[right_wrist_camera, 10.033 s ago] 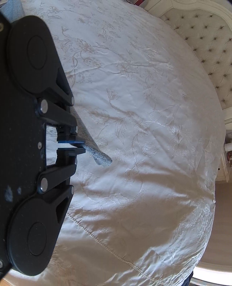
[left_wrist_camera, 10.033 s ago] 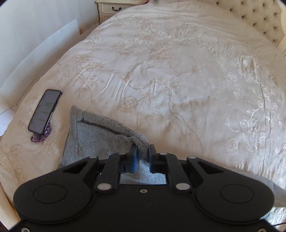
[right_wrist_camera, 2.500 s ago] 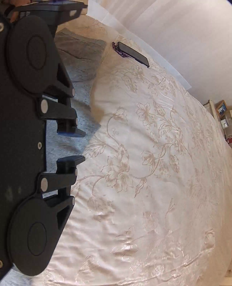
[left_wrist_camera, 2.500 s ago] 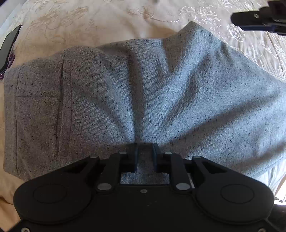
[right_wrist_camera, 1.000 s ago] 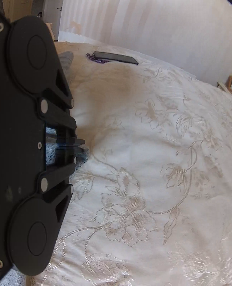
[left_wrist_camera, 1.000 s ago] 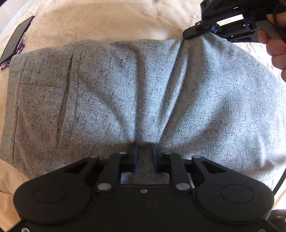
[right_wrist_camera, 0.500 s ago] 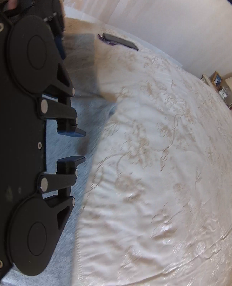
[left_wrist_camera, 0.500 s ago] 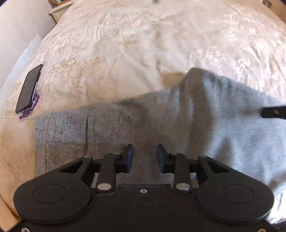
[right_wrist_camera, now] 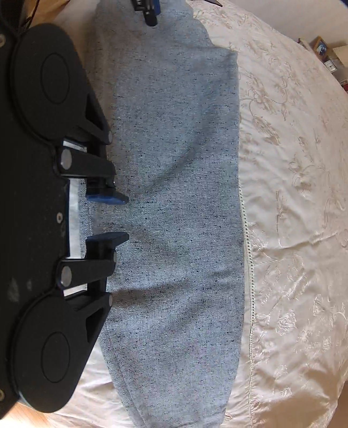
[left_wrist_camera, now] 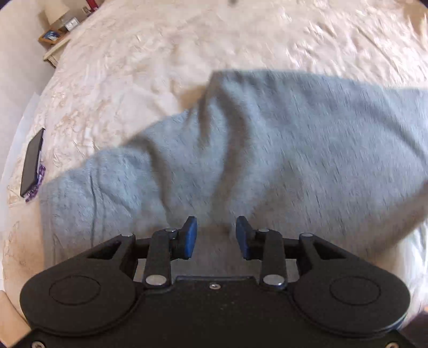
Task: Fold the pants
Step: 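Grasp the trouser leg hem with the right gripper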
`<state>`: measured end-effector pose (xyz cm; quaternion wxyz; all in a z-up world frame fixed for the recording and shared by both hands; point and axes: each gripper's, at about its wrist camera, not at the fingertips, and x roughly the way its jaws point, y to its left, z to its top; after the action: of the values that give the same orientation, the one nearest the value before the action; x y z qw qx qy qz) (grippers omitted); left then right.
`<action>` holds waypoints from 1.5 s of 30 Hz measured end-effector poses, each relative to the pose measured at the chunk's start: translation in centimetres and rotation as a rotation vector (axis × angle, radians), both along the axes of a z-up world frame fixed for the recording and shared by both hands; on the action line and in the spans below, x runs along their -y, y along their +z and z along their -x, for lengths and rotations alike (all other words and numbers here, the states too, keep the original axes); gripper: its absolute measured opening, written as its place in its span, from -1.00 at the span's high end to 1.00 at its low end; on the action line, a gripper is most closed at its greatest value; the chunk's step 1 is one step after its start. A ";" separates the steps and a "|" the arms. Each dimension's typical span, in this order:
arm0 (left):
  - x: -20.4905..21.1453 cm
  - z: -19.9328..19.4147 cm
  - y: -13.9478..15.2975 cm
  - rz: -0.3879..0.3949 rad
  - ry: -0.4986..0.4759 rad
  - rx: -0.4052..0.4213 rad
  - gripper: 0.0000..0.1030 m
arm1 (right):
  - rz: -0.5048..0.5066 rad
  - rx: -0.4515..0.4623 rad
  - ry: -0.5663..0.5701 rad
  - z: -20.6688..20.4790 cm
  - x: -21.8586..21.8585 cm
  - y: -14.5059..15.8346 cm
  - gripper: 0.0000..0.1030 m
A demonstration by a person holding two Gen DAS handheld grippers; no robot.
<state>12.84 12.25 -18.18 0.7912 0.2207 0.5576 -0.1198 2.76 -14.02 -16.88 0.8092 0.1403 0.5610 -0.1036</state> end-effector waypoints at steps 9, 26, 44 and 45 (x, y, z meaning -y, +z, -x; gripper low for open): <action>6.7 2.6 4.7 -0.012 0.081 0.113 0.22 | -0.062 0.112 0.023 2.8 6.9 2.5 0.49; 19.7 6.5 1.2 -0.058 0.069 0.049 0.15 | -0.012 0.120 -0.059 12.5 24.0 -0.5 0.47; 27.4 5.3 4.2 0.029 0.041 0.029 0.15 | -0.071 0.125 -0.099 5.8 37.0 -4.9 0.17; 27.5 5.3 4.1 0.033 0.043 0.021 0.15 | -0.108 0.127 -0.096 5.9 37.5 -5.0 0.13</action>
<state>7.53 -15.24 -14.04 0.8031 0.1969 0.5517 -0.1093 -3.15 -51.53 -21.93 0.8286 0.2166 0.5059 -0.1026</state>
